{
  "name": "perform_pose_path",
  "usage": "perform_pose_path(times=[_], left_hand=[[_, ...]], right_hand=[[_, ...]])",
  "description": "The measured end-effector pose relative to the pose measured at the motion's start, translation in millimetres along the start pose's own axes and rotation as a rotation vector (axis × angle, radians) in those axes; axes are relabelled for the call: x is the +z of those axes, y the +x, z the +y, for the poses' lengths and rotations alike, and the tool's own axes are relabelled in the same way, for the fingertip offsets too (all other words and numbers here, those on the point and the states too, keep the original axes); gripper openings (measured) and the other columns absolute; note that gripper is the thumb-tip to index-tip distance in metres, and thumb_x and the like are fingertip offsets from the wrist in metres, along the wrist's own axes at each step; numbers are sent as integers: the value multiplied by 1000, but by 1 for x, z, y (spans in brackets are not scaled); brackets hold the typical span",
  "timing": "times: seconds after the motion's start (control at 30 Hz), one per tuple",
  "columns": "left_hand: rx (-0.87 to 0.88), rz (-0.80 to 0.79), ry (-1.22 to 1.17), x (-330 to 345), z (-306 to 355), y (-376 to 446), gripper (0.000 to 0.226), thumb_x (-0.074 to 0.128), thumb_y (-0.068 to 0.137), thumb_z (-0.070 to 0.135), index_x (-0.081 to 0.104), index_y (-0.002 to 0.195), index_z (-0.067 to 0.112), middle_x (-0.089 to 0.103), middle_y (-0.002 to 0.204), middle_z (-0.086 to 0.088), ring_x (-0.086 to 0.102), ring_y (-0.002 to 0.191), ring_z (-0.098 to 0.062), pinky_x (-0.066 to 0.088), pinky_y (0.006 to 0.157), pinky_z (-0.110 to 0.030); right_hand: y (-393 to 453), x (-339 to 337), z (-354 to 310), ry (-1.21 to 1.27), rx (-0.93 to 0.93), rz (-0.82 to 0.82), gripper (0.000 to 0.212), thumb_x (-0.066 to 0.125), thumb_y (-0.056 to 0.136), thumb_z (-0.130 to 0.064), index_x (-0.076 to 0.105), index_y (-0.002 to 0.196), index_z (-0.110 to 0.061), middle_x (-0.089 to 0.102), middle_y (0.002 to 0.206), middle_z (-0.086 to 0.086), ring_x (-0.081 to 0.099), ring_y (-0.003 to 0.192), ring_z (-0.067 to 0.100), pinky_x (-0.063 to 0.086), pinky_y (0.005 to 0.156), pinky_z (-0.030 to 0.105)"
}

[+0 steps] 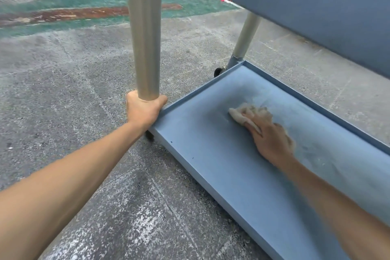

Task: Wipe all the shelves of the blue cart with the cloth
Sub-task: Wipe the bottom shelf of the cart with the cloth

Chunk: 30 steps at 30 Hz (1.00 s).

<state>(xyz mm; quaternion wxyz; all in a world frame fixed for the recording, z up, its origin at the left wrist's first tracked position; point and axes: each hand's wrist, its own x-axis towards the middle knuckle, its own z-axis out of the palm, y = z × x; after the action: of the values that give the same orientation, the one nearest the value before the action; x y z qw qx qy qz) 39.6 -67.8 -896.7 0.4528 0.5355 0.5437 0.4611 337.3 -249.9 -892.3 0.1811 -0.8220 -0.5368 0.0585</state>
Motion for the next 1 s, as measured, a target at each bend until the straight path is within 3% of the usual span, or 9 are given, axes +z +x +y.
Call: perform_pose_path(times=[0.1, 0.17, 0.27, 0.37, 0.5, 0.57, 0.67, 0.77, 1.0], left_hand=[[-14, -39, -5, -4, 2, -1, 33, 76, 54, 36, 61, 73, 14, 63, 67, -2, 61, 60, -20, 48, 53, -30], [-24, -56, 4, -6, 4, -3, 35, 76, 53, 37, 62, 74, 12, 64, 68, -3, 60, 60, -20, 47, 54, -31], [-44, -69, 13, -9, 8, -6, 37, 76, 54, 35, 62, 78, 11, 64, 71, -3, 61, 63, -20, 48, 56, -31], [-83, -94, 1, -11, 11, -8, 36, 76, 55, 34, 61, 81, 13, 64, 71, -3, 63, 67, -22, 50, 60, -33], [-106, -97, 12, -11, 12, -6, 37, 76, 54, 34, 61, 82, 14, 64, 71, -1, 66, 70, -23, 57, 64, -38], [-114, -88, 12, -9, 11, -6, 37, 78, 54, 34, 61, 82, 15, 65, 72, 0, 67, 71, -22, 56, 65, -37], [-119, -74, 12, -7, 9, -4, 37, 80, 57, 33, 61, 83, 16, 65, 73, 2, 66, 71, -20, 53, 63, -31], [-118, -68, 22, -7, 9, -4, 35, 81, 60, 30, 63, 85, 15, 67, 75, 1, 67, 72, -21, 55, 63, -32], [-98, -91, 1, -8, 7, -8, 47, 85, 61, 44, 64, 87, 11, 66, 71, -2, 61, 62, -21, 48, 57, -31]], right_hand=[[-47, -2, -12, 34, -194, -98, 34, 35, 107, -57, 47, 138, -67, 48, 151, -24, 43, 140, 6, 22, 98, 18], [-84, -4, -18, 61, -268, -113, 32, 33, 106, -60, 42, 130, -78, 45, 145, -35, 37, 136, -8, 21, 103, 17], [-127, -3, -23, 165, -309, -114, 33, 48, 101, -60, 64, 129, -57, 56, 145, -26, 47, 141, -1, 26, 117, 23], [-138, -2, -34, 180, -260, -130, 32, 60, 96, -50, 67, 127, -49, 56, 146, -19, 48, 141, 6, 28, 116, 29], [-129, 8, -55, 205, -335, -173, 35, 55, 94, -52, 62, 128, -56, 38, 149, -36, 21, 141, -22, 15, 117, 14], [-120, 21, -70, 213, -396, -159, 31, 58, 99, -47, 65, 129, -51, 33, 147, -40, 11, 136, -32, 11, 119, 15], [-97, 35, -93, 189, -432, -127, 31, 65, 101, -36, 70, 130, -44, 44, 149, -28, 34, 138, -14, 30, 120, 39], [-70, 45, -116, 135, -432, -140, 32, 63, 100, -41, 68, 132, -45, 53, 148, -12, 48, 135, 17, 37, 110, 46], [-6, 71, -184, 39, -476, -95, 32, 63, 98, -39, 68, 127, -51, 55, 126, -8, 46, 112, 22, 39, 95, 45]])
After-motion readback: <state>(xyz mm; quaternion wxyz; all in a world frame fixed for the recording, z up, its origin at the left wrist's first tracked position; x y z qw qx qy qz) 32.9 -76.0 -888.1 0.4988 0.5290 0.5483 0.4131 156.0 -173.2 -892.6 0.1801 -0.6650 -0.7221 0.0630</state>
